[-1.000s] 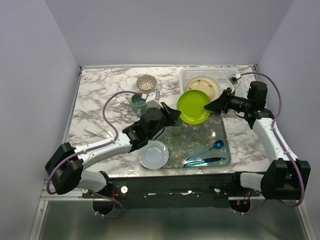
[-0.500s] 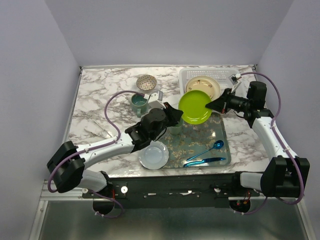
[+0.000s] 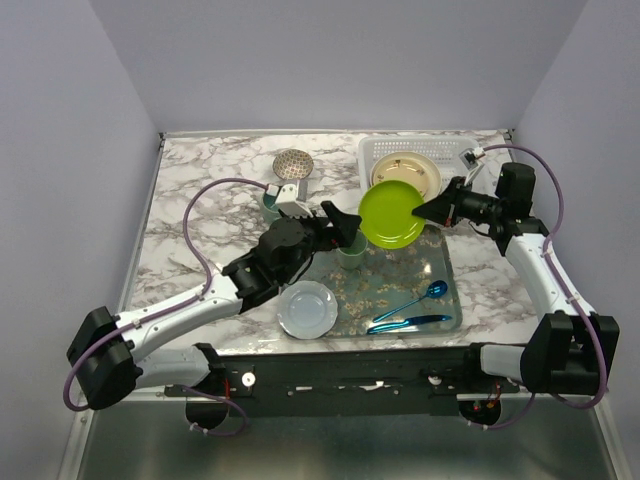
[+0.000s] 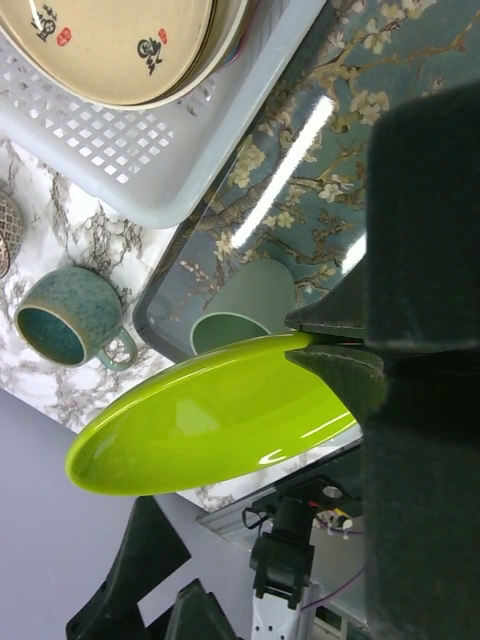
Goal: Place the mixed dishes into the plastic bin
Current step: Pick up the plate at the center of the board, then place the plate in the plastic bin.
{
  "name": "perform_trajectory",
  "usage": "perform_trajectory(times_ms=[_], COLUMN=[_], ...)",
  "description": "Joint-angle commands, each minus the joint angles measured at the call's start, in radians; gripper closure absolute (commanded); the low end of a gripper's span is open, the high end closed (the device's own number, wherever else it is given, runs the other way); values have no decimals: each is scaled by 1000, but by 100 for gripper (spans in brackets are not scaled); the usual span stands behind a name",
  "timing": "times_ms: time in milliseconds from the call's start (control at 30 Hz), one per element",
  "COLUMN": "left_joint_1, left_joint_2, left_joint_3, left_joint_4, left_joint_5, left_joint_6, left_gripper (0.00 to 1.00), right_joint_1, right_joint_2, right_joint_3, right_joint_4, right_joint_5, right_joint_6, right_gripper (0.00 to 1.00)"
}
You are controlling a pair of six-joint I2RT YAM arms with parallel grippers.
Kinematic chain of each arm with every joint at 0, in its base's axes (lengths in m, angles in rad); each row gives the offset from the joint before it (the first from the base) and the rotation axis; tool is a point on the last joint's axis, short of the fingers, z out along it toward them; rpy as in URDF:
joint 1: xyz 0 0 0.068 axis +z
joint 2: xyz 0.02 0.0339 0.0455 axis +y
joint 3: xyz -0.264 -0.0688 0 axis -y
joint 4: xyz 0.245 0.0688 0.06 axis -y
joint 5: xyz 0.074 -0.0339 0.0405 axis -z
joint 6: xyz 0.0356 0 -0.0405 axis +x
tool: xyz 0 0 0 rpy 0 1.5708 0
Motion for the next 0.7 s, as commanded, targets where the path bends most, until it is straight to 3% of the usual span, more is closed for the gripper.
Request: perform_trajectory(times_ms=[0, 200, 400, 533, 667], left_joint_1=[68, 210, 217, 219, 220], left_joint_2=[-93, -213, -302, -354, -400], left_joint_3=[-18, -1, 56, 139, 94], left_joint_4=[-126, -299, -456, -577, -615], left_joint_5=[48, 147, 89, 18, -68], left_joint_6=[108, 235, 319, 459, 547], left_gripper=[1, 1, 1, 1, 1], right_joint_1=[-24, -35, -35, -35, -35], right_joint_2=[0, -2, 18, 60, 124], right_joint_3=[5, 18, 61, 89, 141], right_joint_4=[14, -4, -35, -53, -98], right_joint_5=[-57, -29, 18, 29, 54], right_joint_6=[-21, -61, -93, -111, -141], right_gripper=[100, 99, 100, 100, 99])
